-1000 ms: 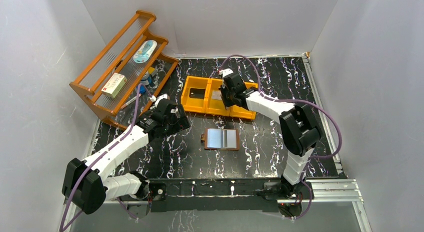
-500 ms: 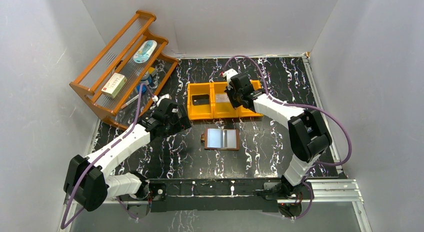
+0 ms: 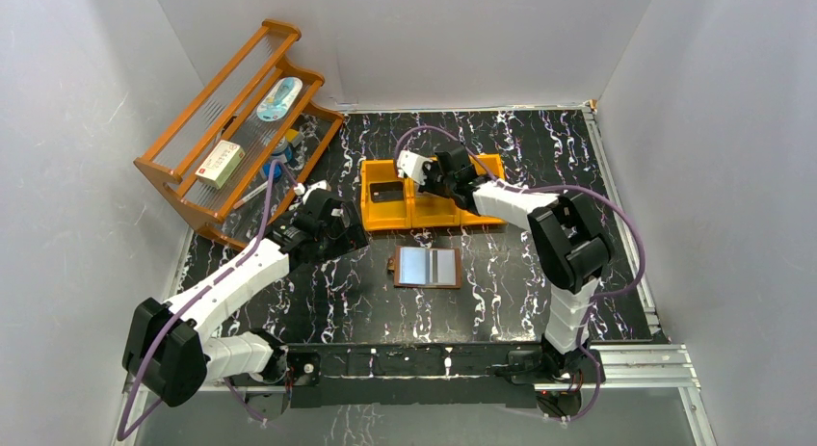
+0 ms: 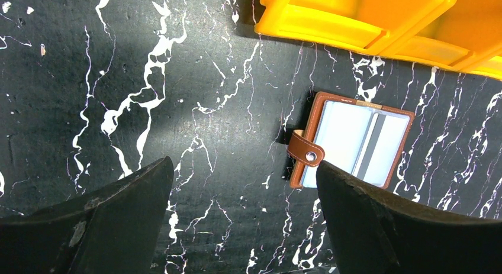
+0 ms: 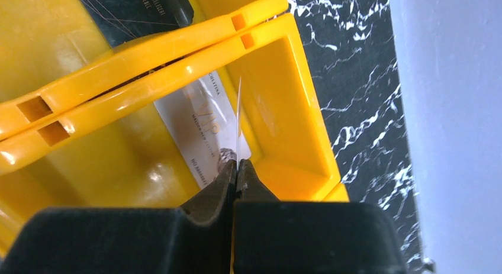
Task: Take the credit cards out of the card holder
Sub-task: Move the storage box to the center of the board, then place the credit card in the storage box.
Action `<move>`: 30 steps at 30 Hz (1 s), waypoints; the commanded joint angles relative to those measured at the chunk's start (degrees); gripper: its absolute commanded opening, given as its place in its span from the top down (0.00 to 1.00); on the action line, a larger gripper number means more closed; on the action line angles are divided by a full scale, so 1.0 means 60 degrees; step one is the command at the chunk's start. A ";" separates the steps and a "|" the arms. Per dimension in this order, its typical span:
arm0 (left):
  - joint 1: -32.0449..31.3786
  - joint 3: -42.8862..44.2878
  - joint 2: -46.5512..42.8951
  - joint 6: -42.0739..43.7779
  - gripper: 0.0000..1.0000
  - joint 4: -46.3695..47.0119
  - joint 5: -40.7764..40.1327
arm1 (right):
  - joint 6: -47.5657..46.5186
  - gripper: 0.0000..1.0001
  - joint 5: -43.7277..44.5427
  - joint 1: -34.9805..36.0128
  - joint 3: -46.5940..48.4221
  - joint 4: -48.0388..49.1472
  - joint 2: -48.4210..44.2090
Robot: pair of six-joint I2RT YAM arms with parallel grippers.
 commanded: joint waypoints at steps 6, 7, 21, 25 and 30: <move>0.0043 0.0139 -0.0109 0.0173 0.11 -0.0211 -0.0230 | -0.1752 0.98 -0.0372 0.0035 0.0655 0.0607 0.0690; 0.0043 0.0136 -0.0121 0.0173 0.11 -0.0211 -0.0238 | -0.1740 0.97 -0.0399 0.0036 0.0603 0.0646 0.0707; 0.0043 0.0066 -0.0273 0.0127 0.11 -0.0255 -0.0259 | -0.2013 0.69 -0.0776 0.0031 0.0236 0.0190 0.0632; 0.0049 0.0062 -0.0298 0.0150 0.11 -0.0277 -0.0271 | -0.1459 0.65 -0.0931 0.0035 0.0163 0.0096 0.0313; 0.0036 0.0048 -0.0288 0.0133 0.11 -0.0298 -0.0175 | -0.0865 0.57 -0.0819 -0.0002 0.0096 0.0102 0.0152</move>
